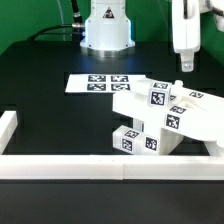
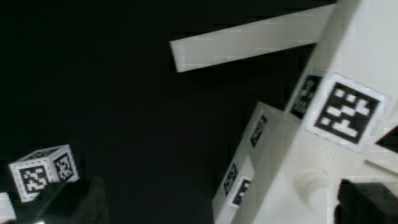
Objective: Assemble chair
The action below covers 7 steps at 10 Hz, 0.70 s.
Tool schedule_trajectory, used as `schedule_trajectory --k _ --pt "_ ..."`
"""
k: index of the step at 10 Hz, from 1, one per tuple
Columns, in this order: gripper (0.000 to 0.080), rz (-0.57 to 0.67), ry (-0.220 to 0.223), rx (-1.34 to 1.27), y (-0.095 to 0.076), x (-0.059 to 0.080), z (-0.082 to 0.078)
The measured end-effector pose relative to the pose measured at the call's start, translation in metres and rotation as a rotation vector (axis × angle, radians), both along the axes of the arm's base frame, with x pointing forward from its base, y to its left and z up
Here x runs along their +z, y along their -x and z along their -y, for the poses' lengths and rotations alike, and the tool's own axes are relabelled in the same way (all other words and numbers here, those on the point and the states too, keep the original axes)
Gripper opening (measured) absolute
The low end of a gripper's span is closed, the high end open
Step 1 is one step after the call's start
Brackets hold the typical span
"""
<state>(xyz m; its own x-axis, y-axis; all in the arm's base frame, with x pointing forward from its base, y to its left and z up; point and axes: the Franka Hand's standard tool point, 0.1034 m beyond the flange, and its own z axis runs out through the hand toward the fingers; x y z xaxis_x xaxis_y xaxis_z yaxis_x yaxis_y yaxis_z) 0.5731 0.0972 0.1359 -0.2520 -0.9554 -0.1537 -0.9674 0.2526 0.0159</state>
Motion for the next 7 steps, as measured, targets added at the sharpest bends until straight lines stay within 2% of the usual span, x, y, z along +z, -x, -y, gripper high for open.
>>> schedule_trajectory --k 4,5,6,7 --pt "0.0649 0.0 0.002 0.004 0.002 -0.002 -0.001" --pt "0.0649 -0.001 0.0 0.0 0.016 -0.002 -0.006" --pt "0.0649 -0.027 -0.01 -0.004 0.041 -0.001 -0.015" --pt "0.0649 -0.036 -0.016 -0.004 0.057 0.0 -0.02"
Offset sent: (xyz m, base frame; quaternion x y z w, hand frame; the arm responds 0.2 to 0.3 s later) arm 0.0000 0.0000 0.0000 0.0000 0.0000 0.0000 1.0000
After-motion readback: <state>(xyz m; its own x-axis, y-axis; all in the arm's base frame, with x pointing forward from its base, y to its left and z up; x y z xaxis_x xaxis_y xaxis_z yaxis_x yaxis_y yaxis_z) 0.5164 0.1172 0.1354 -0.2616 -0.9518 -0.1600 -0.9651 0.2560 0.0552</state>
